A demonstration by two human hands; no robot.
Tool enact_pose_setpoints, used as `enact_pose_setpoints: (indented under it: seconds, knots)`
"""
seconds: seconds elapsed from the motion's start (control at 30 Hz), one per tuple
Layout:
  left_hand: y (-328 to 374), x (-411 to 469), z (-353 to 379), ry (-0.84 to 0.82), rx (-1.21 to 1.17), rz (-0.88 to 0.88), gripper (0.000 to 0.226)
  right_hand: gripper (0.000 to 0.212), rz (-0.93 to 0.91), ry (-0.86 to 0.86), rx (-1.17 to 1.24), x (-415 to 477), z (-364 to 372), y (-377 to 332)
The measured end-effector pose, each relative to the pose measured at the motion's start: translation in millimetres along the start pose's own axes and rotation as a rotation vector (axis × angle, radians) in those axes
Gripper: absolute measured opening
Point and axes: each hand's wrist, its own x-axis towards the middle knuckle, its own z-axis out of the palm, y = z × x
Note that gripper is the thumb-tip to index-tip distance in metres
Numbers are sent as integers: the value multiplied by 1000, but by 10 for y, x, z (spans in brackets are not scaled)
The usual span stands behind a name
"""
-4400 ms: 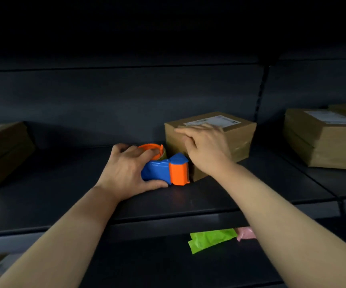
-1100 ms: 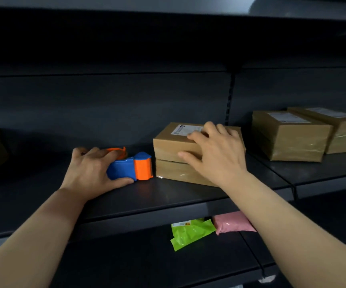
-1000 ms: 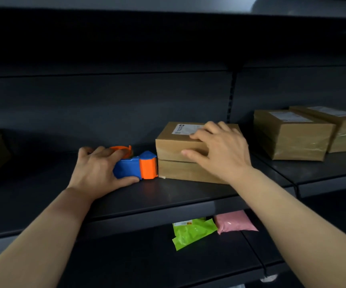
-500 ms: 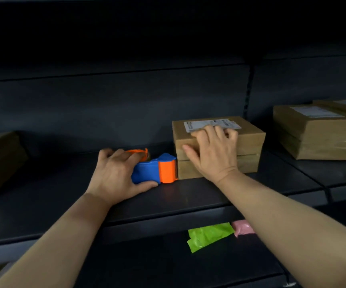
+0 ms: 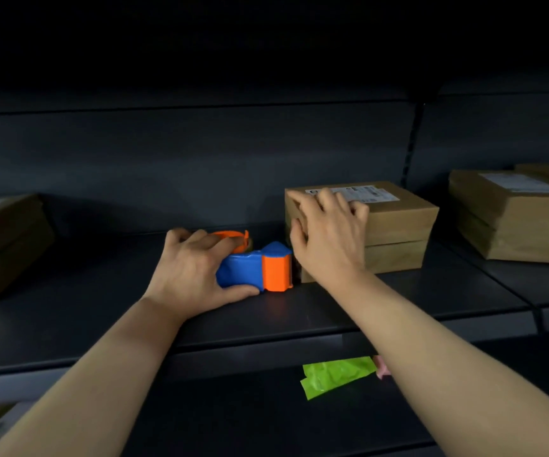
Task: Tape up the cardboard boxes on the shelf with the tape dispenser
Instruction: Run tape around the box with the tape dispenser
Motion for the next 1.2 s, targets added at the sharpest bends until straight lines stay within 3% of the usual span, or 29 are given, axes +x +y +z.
enact_pose_setpoints:
  seconds: [0.13,0.3,0.4,0.47,0.57,0.73,1.0,1.2]
  knots:
    - [14,14,10,31,-21,89,80,39,-74,-64,108,0,-206,176]
    - [-43,15,28,-20,-7,-38,83,49,-25,-268,324,42,-620,606]
    - [20,52,43,-35,25,1,81,53,12,-472,18,215,-757,632]
    - [52,66,35,-24,34,20,80,44,64,-535,-174,301,-682,433]
    - [44,45,24,22,47,22,78,41,147,-604,-281,314,-477,242]
    - [39,58,28,17,47,17,78,79,168,-622,-303,341,-497,324]
    - [55,70,33,-13,24,45,81,71,-46,-749,-51,420,-676,267]
    - [67,61,27,-2,37,37,82,45,57,-517,-124,270,-469,19]
